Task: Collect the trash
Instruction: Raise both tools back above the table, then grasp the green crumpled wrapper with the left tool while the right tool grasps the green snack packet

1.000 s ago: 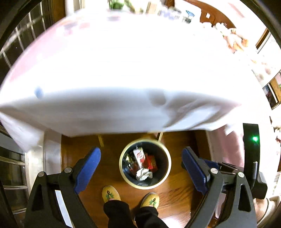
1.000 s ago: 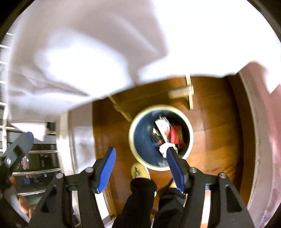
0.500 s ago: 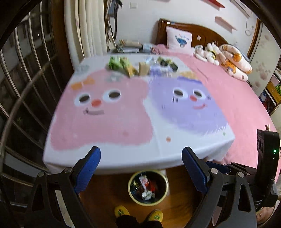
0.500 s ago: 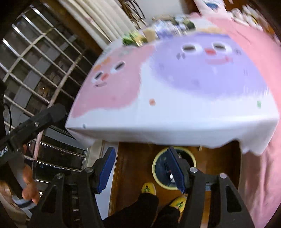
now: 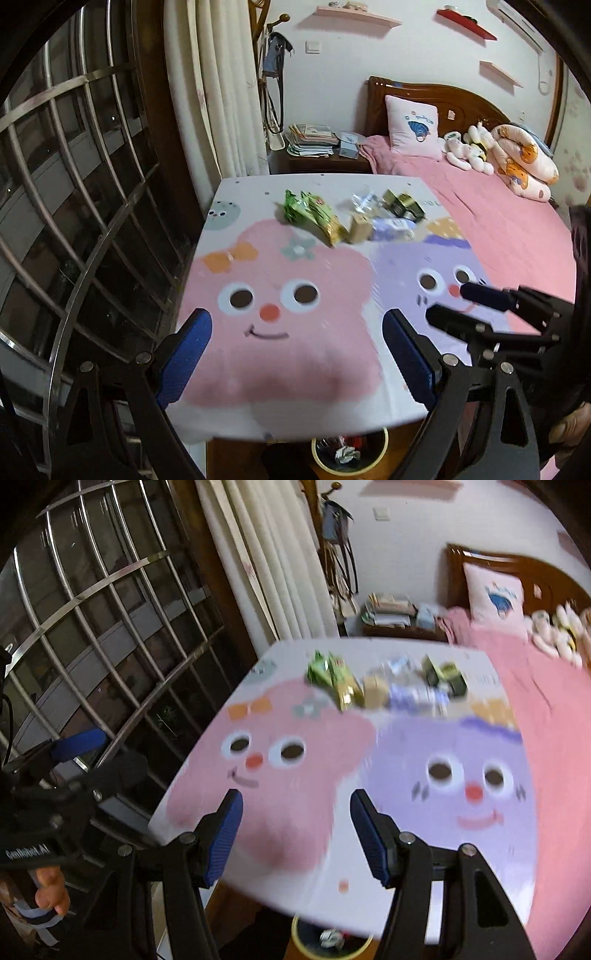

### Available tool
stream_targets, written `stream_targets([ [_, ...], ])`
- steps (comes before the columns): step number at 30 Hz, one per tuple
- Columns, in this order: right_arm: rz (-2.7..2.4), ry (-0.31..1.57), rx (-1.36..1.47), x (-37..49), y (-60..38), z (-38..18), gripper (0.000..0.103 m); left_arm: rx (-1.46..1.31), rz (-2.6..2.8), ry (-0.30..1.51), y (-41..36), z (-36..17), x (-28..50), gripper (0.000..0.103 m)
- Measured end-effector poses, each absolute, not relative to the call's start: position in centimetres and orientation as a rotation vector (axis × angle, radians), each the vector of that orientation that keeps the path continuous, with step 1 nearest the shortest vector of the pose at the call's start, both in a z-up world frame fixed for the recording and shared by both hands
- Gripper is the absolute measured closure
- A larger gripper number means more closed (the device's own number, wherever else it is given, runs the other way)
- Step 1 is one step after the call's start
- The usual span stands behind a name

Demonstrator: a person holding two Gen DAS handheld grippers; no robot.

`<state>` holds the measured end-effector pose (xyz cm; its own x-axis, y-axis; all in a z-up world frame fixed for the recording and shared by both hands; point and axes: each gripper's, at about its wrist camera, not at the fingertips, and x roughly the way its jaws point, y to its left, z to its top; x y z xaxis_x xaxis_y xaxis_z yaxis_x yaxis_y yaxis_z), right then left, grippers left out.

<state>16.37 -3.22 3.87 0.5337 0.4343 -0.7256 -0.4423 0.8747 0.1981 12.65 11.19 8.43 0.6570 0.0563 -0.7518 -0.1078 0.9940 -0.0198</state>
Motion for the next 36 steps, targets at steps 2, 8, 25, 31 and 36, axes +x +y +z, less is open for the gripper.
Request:
stream_targets([
  [2,0.514,0.854,-0.023,18.9,-2.3,4.2,0.042,-0.075,0.078,0.855,12.5,8.2,15.0,0.010],
  [8,0.459,0.912,-0.034,29.1,0.1,3.0,0.042,-0.004,0.011,0.881,16.5,6.9,25.1,0.010],
  [25,0.338,1.213,-0.181,48.4,5.6,-10.4,0.042,0.029,-0.206,1.095,22.2,-4.9,45.6,0.010],
  [31,0.318,1.263,-0.186,49.4,5.2,-12.6,0.067,0.017,-0.240,1.125,21.9,-6.8,47.6,0.010],
  [36,0.335,1.248,-0.097,48.9,4.0,-12.2,0.087,-0.005,-0.271,1.143,21.4,-7.8,49.1,0.010],
])
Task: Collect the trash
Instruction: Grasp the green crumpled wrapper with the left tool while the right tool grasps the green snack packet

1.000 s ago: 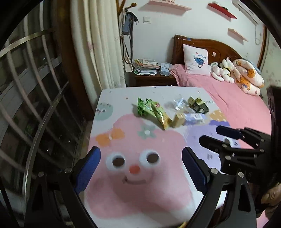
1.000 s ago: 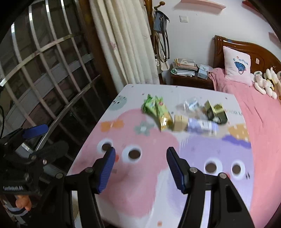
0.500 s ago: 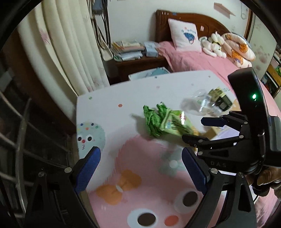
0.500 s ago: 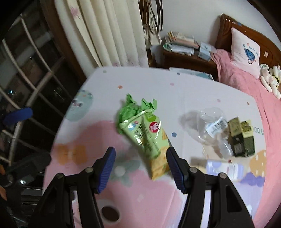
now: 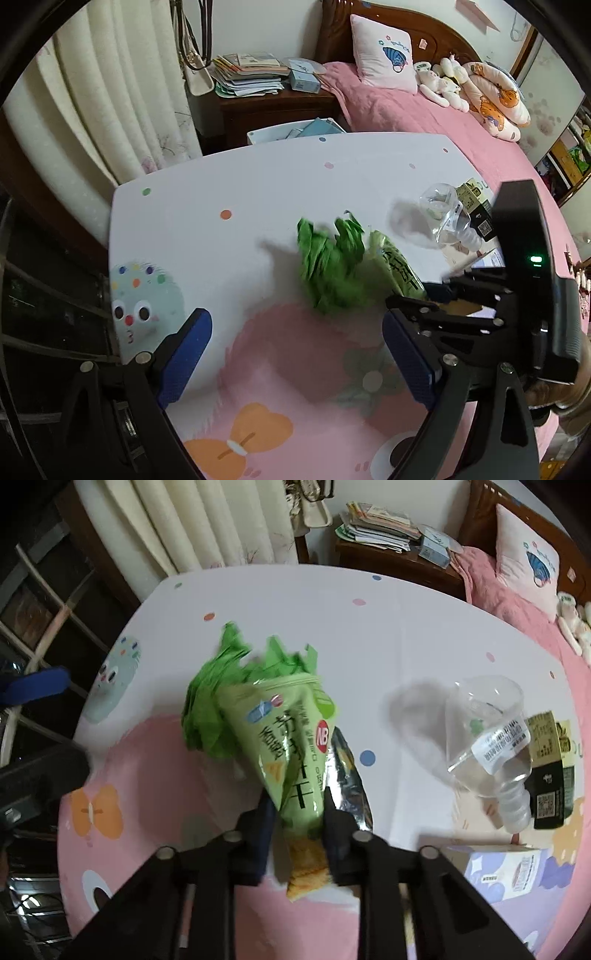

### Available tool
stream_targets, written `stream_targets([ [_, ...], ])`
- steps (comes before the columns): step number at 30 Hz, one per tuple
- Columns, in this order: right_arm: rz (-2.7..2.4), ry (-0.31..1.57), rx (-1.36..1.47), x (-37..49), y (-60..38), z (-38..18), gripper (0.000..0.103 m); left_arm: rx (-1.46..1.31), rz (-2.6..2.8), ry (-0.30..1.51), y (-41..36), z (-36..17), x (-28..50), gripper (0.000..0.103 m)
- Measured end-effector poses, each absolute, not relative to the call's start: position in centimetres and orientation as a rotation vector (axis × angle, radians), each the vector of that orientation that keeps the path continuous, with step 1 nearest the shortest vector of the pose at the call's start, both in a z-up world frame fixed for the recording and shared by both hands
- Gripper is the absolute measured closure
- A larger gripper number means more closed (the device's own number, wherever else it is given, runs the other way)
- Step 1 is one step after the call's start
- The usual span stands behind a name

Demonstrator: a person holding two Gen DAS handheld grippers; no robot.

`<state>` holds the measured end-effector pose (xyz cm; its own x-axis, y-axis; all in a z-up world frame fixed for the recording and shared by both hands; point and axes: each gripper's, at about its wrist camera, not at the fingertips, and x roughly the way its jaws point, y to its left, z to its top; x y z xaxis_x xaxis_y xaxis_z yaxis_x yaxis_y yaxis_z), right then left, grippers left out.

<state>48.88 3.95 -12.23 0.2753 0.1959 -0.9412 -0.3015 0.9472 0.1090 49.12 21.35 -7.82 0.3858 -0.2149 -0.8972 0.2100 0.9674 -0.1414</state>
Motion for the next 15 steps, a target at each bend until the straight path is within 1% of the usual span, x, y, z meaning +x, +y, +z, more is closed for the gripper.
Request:
stream_targets([
  [3,0.340,1.218,-0.009,48.7,2.7,-11.2,0.090,-0.015,-0.292,1.151,20.7,-8.1,49.9,0.010],
  [8,0.296,1.183,0.099,48.9,1.6,-10.2,0.091,-0.028,-0.308,1.183,19.4,-9.0,51.2,0.010],
  [15,0.234,1.180,0.138,49.6,1.0,-10.5,0.091,-0.007,-0.258,1.245,17.4,-11.5,53.9,0.012],
])
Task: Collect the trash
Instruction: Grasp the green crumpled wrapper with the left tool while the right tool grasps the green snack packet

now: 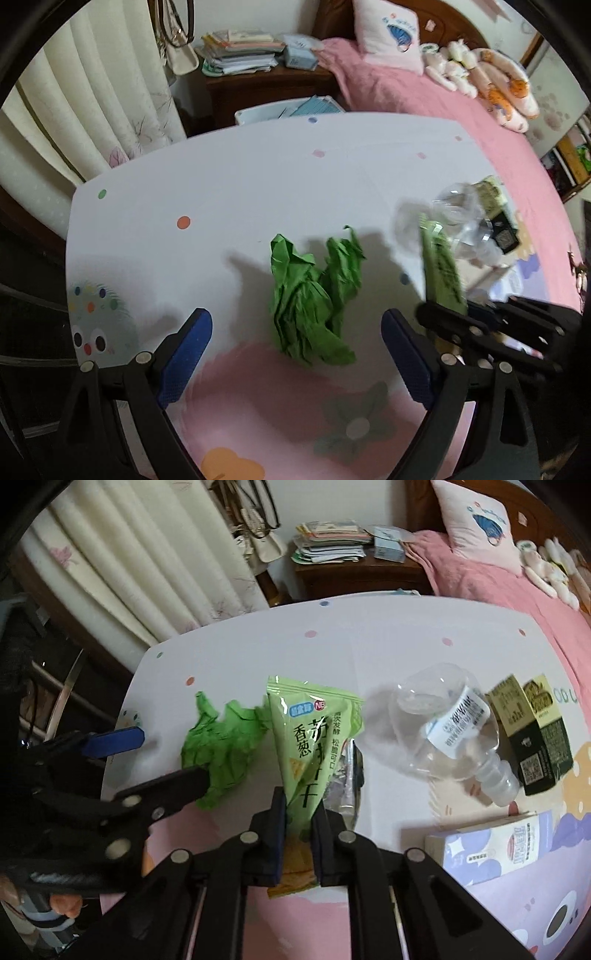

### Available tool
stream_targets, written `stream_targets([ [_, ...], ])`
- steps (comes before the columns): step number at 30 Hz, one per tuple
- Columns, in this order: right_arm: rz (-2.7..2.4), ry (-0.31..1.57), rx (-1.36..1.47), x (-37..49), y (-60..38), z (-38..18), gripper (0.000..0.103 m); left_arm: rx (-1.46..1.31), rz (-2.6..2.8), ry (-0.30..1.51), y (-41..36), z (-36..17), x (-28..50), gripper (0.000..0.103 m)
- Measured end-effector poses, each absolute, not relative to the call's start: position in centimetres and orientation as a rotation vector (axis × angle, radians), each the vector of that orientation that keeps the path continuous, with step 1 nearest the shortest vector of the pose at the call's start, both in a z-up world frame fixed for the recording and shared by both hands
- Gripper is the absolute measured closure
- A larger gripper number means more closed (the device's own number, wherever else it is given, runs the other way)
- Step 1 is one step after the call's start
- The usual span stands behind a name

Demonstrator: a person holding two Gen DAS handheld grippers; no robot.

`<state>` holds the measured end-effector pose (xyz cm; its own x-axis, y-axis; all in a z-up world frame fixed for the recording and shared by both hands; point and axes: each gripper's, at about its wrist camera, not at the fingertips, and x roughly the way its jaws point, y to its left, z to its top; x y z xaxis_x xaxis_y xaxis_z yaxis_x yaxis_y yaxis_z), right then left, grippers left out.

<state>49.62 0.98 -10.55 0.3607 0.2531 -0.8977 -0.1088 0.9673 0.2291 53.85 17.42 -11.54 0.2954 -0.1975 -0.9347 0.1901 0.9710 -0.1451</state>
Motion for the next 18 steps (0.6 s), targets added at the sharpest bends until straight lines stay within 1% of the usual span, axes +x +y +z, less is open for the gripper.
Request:
stream_targets([
  [3,0.232,1.176,0.153,49.3,0.8,-10.7,0.091,-0.013,-0.232,1.260,17.2,-12.5,54.8,0.014],
  [4,0.232,1.175,0.155,49.2,0.8,-10.7,0.091,-0.018,-0.230,1.266,17.2,-12.8,54.9,0.016],
  [6,0.233,1.173,0.164,49.1,0.8,-10.6,0.091,-0.025,-0.239,1.290,16.9,-13.5,55.3,0.026],
  [7,0.234,1.172,0.166,49.0,0.8,-10.6,0.091,-0.026,-0.244,1.305,16.7,-13.8,55.3,0.028],
  [8,0.234,1.170,0.167,48.9,0.8,-10.6,0.091,-0.026,-0.249,1.316,16.5,-14.2,55.4,0.034],
  [9,0.234,1.169,0.167,48.8,0.8,-10.6,0.091,-0.026,-0.254,1.327,16.3,-14.6,55.4,0.043],
  [10,0.236,1.169,0.168,48.7,0.9,-10.6,0.091,-0.024,-0.257,1.334,16.2,-14.9,55.4,0.047],
  [11,0.239,1.168,0.169,48.6,0.9,-10.6,0.091,-0.001,-0.247,1.314,16.0,-14.7,55.1,0.058],
  [12,0.243,1.167,0.169,48.4,0.9,-10.6,0.091,0.004,-0.253,1.318,15.8,-14.7,55.0,0.066],
  [15,0.258,1.160,0.171,47.8,1.2,-10.3,0.091,-0.024,-0.260,1.319,16.0,-14.2,54.2,0.069],
  [18,0.281,1.143,0.187,46.8,1.3,-9.6,0.092,-0.035,-0.236,1.302,16.7,-13.3,52.7,0.070],
])
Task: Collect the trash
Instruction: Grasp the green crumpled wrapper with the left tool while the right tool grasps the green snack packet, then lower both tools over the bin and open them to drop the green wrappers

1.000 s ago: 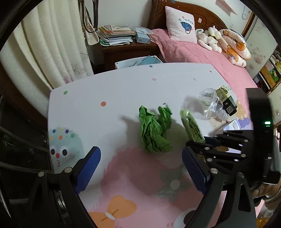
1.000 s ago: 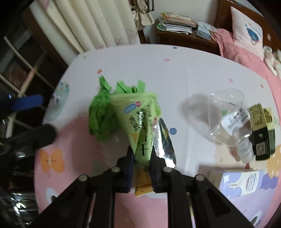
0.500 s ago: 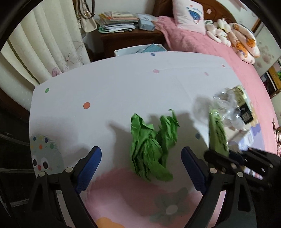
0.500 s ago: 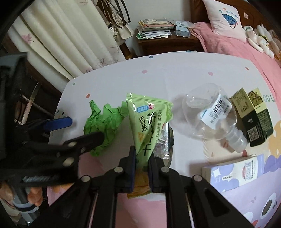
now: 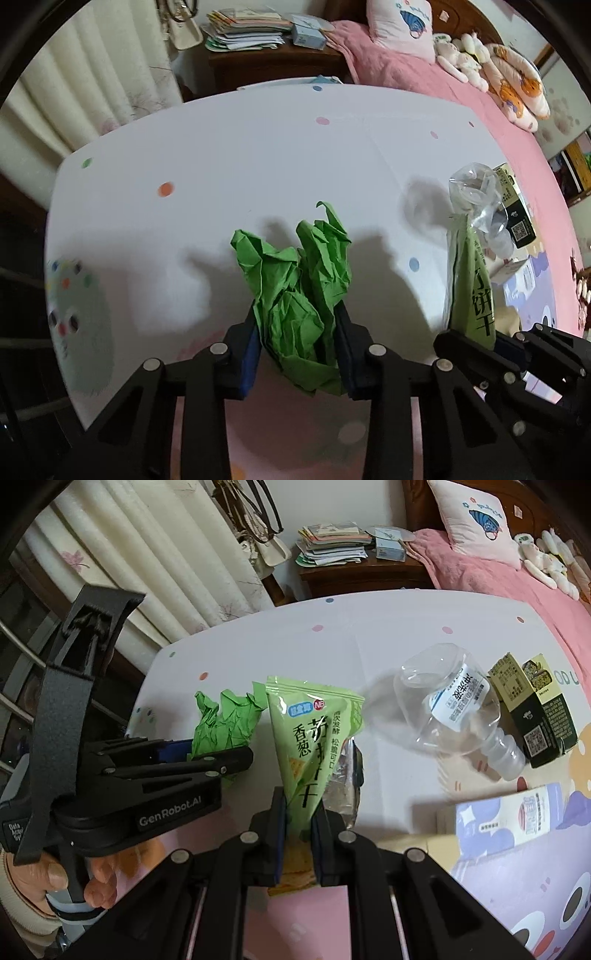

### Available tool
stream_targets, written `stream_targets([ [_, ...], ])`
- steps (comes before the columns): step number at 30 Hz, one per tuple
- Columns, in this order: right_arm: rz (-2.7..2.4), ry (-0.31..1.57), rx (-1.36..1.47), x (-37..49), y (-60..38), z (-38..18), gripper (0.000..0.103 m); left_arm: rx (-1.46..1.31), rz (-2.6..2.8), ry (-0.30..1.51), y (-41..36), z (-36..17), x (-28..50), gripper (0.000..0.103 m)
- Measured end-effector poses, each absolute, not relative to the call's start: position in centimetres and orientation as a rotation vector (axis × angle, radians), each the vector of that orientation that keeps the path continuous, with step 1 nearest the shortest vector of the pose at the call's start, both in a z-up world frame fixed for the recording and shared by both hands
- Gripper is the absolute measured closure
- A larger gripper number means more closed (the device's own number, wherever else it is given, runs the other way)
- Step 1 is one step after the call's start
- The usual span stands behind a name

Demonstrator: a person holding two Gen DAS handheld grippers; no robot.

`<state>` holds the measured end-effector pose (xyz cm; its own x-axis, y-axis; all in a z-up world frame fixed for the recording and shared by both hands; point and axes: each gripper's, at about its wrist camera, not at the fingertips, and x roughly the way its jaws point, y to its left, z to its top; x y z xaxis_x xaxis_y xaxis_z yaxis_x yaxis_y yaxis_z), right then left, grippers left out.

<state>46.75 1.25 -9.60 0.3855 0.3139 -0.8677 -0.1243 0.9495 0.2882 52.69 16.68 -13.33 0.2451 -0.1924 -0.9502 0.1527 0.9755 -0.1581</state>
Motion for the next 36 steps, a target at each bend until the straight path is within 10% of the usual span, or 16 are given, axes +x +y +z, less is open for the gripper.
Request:
stream_targets([
  [20,0.482,1.048,0.259,28.9,-2.9,-2.4,0.092,-0.130,-0.147,1.145,12.2,-2.0,28.6,0.069],
  [36,0.518,1.121,0.203,9.9,-13.8,-4.7,0.092,-0.171,-0.101,1.158,2.1,-4.5,8.3,0.069],
])
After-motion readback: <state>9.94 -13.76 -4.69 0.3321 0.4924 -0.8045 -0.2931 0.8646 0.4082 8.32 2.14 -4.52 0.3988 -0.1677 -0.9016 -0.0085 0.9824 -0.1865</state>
